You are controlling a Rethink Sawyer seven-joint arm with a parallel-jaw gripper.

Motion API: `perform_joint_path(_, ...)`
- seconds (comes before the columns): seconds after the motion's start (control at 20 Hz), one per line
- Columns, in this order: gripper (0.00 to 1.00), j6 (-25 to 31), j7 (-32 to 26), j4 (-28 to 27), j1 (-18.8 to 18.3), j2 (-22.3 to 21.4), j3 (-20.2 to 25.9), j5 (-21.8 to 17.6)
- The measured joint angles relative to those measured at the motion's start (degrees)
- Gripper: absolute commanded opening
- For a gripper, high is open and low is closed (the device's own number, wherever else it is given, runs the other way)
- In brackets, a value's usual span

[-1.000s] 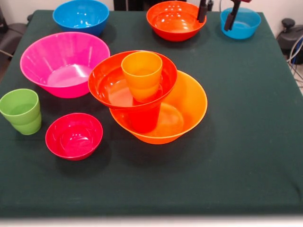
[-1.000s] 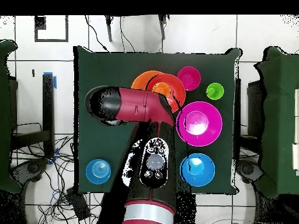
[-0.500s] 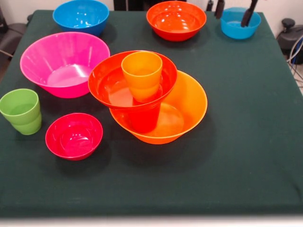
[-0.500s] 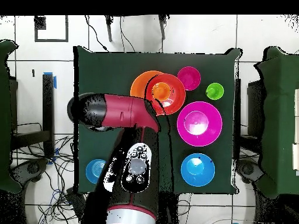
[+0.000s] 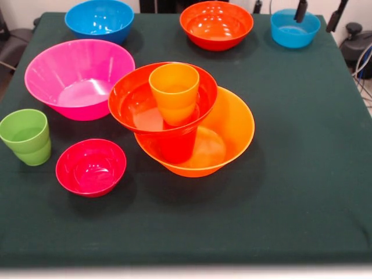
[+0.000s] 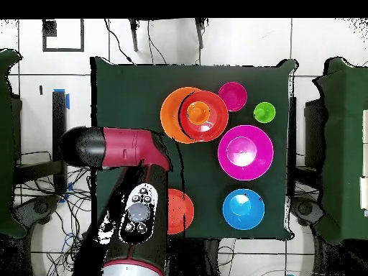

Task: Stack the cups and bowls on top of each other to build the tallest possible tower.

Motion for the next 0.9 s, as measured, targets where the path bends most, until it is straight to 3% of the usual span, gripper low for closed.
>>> perform_joint_path(0.9,1.0,-5.35,0.46,5.82,1.12,0.05,-0.29,1.69)
